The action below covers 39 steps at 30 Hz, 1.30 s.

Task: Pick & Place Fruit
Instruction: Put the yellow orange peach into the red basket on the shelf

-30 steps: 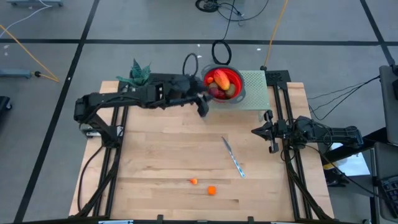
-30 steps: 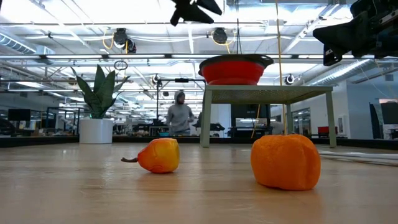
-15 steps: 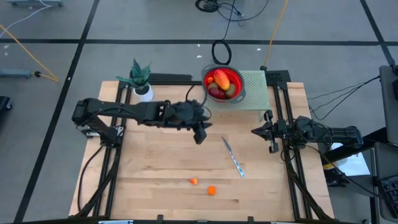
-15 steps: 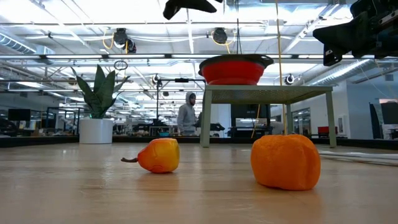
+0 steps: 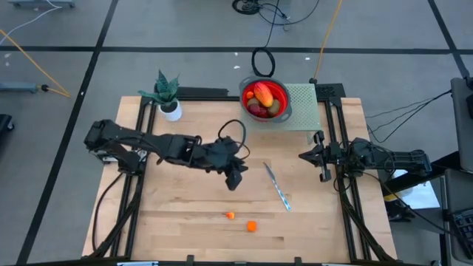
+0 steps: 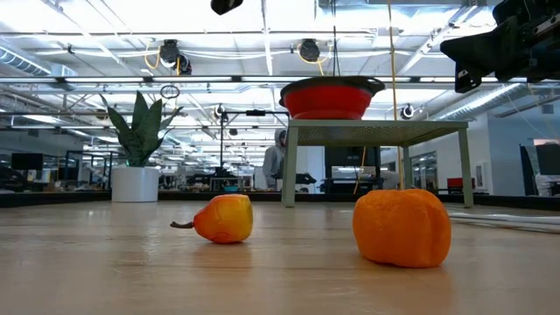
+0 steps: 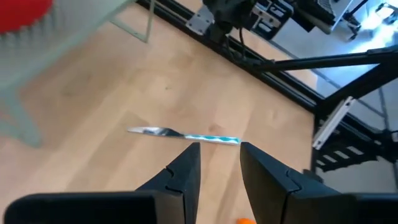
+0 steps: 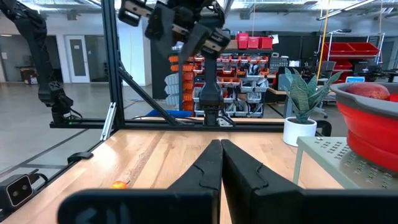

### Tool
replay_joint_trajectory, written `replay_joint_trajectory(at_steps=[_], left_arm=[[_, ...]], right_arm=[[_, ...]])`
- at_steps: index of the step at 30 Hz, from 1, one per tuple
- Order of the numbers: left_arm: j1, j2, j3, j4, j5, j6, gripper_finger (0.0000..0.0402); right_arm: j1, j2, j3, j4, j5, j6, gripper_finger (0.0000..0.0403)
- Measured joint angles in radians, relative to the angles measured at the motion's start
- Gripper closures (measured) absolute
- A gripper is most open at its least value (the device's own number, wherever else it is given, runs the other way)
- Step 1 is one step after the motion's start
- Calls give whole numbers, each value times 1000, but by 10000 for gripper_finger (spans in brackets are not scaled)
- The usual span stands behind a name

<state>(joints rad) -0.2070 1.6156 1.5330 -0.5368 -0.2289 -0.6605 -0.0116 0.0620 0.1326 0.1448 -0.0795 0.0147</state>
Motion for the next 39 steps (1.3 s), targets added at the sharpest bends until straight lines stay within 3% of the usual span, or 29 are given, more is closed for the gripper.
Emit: replay_joint_trajectory(at_steps=[16, 39], left_arm=[[-161, 12, 0, -74, -96, -299, 291], [-254, 231, 0, -38, 4, -528, 291]], right_arm=[[0, 0, 0, -1, 0, 0, 403], [0, 0, 0, -34, 0, 0, 403]])
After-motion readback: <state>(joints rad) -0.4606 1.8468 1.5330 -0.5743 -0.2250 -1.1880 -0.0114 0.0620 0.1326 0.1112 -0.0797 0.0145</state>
